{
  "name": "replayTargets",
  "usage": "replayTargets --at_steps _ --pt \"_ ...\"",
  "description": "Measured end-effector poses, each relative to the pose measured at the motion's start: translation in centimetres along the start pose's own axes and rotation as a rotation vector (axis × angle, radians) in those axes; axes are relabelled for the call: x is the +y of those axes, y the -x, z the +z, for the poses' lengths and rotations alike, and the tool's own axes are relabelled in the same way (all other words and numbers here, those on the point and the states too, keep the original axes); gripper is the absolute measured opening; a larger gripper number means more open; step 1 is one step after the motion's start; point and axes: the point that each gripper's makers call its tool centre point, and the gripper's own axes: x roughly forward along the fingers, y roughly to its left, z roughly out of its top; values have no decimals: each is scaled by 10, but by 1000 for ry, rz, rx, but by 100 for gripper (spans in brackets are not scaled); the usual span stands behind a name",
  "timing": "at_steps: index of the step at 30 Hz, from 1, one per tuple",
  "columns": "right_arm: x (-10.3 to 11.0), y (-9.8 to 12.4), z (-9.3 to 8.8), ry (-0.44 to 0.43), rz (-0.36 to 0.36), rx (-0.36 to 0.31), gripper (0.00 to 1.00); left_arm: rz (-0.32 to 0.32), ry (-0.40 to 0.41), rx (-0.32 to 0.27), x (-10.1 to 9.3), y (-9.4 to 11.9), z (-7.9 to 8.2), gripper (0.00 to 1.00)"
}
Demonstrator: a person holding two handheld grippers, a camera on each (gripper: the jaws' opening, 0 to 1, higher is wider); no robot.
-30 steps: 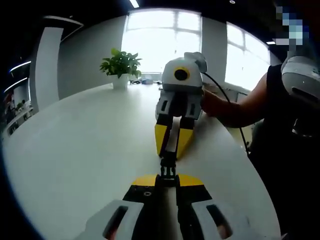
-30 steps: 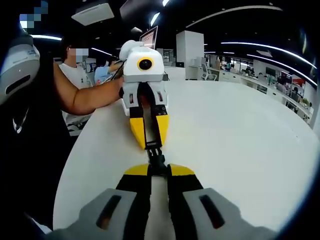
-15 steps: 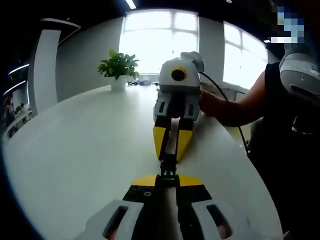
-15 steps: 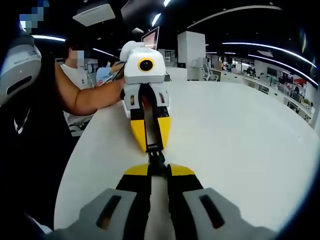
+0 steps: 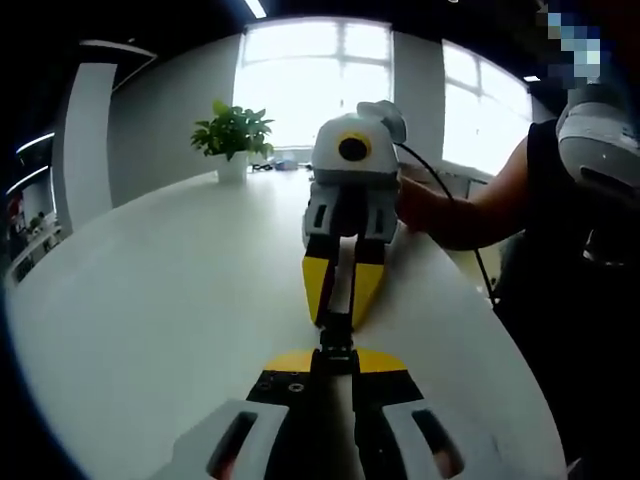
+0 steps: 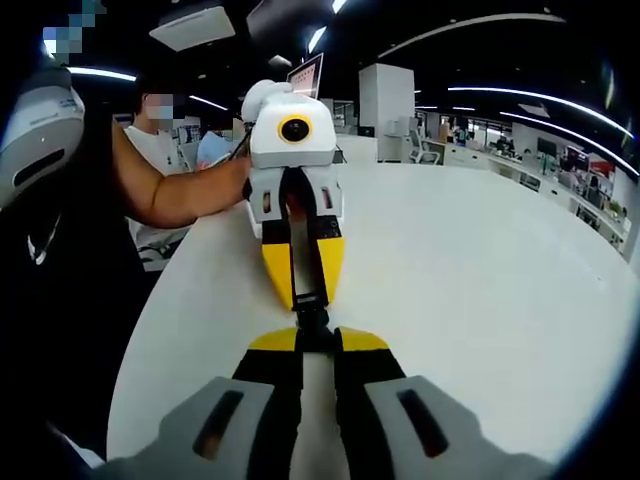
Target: Snap the two parts of the plastic buckle together until the buckle closes and remains connected.
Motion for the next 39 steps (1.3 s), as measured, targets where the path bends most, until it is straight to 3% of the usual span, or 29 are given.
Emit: replayTargets --at_steps 39 --pt "-2 -6 5 14 20 -5 10 -16 9 -15 0 -5 3 10"
